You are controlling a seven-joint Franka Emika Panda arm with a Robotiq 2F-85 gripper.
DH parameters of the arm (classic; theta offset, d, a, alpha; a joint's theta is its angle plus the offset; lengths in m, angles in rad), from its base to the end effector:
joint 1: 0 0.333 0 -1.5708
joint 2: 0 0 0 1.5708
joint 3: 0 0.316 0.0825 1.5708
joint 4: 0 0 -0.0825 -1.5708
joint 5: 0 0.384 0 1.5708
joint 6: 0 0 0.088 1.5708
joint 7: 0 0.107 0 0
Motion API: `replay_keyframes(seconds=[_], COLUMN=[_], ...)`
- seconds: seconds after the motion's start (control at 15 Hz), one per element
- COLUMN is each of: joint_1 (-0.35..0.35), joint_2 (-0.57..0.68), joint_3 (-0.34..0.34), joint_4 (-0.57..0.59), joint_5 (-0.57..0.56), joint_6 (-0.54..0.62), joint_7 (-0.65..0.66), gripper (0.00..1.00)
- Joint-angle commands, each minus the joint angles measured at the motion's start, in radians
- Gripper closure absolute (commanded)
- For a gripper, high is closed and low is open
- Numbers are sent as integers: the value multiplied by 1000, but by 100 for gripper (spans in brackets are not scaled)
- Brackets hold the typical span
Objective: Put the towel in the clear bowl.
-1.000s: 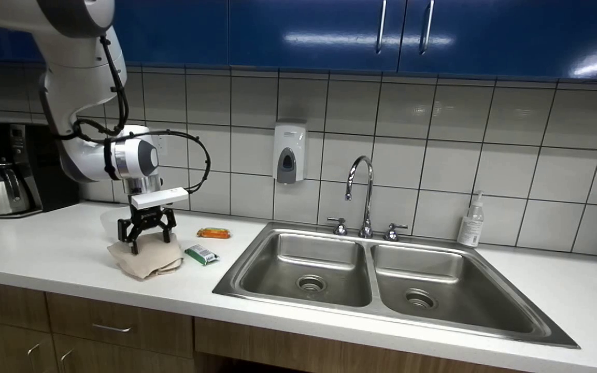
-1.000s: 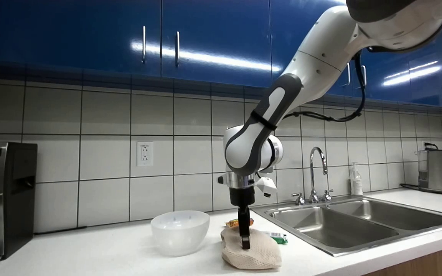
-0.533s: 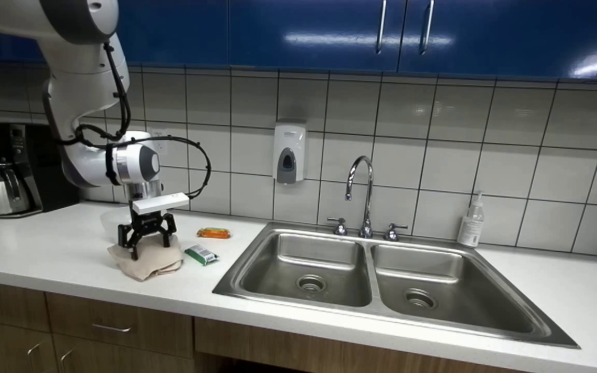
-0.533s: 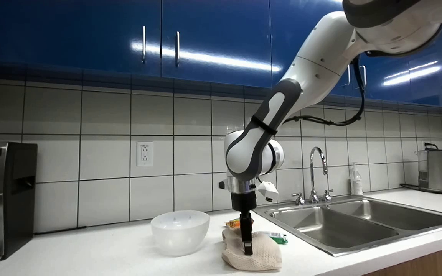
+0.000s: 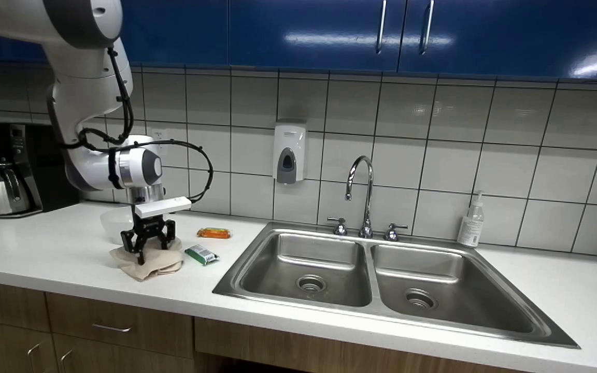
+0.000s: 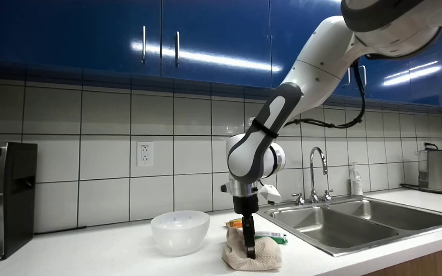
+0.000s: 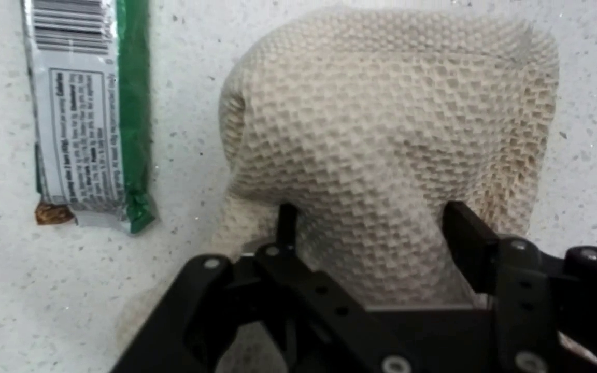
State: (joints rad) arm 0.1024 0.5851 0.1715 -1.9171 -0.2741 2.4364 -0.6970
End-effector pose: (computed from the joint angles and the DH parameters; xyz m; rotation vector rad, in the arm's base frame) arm 0.5986 0.1640 0.1843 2.5732 1.6844 -0.0991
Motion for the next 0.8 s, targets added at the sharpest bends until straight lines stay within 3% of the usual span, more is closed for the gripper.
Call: replay_keyframes(seconds=[0.0,0.33,0.73], joint_1=[-23,-27,-33], joint_2=[2,-2,-20], joint_3=[20,20,19], joint_4=[13,10,-14], joint_5=[17,18,23], joint_6=[-21,-19,-14], joint_7=[-42,-45,-42], gripper=[58,97,98])
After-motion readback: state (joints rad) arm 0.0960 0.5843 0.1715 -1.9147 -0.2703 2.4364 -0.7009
